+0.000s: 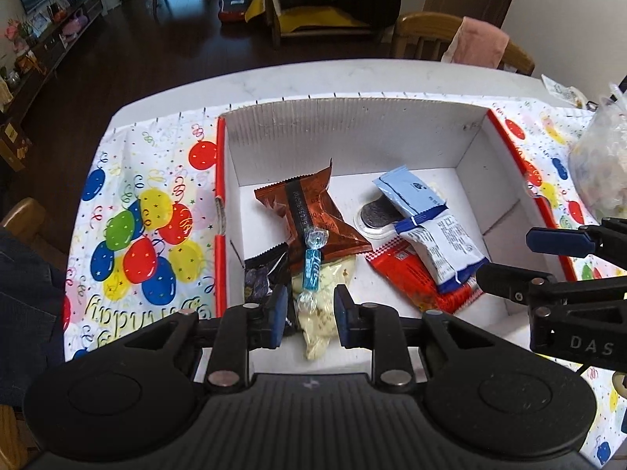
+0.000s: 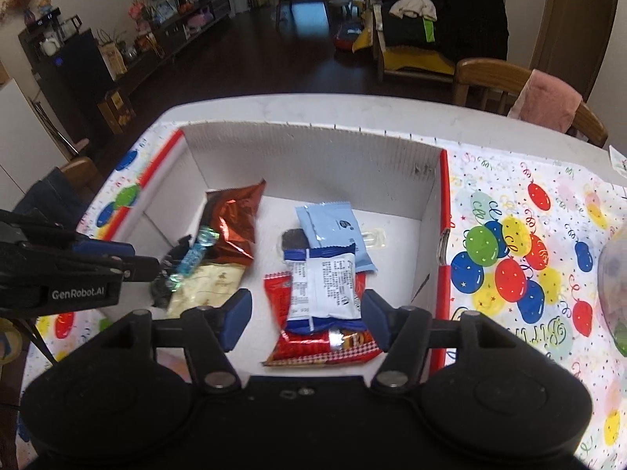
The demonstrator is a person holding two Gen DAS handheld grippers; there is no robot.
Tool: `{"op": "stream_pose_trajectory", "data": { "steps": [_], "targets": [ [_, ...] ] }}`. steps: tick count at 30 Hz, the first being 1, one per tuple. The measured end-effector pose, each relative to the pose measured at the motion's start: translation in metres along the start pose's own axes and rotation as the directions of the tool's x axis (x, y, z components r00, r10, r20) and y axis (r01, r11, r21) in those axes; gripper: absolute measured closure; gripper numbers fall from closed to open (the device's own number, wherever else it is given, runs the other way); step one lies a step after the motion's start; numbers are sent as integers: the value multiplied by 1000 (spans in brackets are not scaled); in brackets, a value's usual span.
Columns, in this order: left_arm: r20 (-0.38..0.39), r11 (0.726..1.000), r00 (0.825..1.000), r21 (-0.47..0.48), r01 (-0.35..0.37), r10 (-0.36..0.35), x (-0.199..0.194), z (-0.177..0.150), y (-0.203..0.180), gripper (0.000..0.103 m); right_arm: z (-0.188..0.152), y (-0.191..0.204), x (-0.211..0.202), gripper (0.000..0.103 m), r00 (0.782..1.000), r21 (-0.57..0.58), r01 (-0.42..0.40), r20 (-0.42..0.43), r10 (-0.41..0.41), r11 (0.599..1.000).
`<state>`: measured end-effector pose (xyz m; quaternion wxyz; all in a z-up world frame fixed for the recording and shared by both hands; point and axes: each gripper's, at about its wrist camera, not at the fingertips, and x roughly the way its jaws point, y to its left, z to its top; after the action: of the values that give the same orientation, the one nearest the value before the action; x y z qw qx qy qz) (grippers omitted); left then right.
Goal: Organize snacks
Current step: 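Open both tools to drop the candy and packet in the box, then withdraw both tools from the box toward the remaining snacks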
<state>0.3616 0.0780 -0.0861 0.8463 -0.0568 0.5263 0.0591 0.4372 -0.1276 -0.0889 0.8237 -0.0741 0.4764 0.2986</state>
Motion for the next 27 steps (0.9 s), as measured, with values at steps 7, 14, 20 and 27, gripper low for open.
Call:
{"op": "stream_pose_trajectory", "data": {
  "steps": [7, 14, 20, 27],
  "targets": [
    [79, 1000, 997, -1, -1, 1, -38, -19, 2, 78, -12, 15, -33, 40, 998, 1, -29, 57, 28, 1000],
    [142, 999, 989, 10, 35, -36, -73, -43, 5, 47, -29, 30, -61, 32, 993, 0, -62, 97, 62, 998],
    [176, 998, 983, 40, 48, -54, -96, -67, 8, 42, -45, 40, -79, 23, 990, 2, -85, 117, 84, 996],
    [181, 996, 980, 57, 70, -80, -108, -100, 14, 37, -69, 53, -86, 13, 989, -16, -80, 125, 81, 997]
  ]
}}
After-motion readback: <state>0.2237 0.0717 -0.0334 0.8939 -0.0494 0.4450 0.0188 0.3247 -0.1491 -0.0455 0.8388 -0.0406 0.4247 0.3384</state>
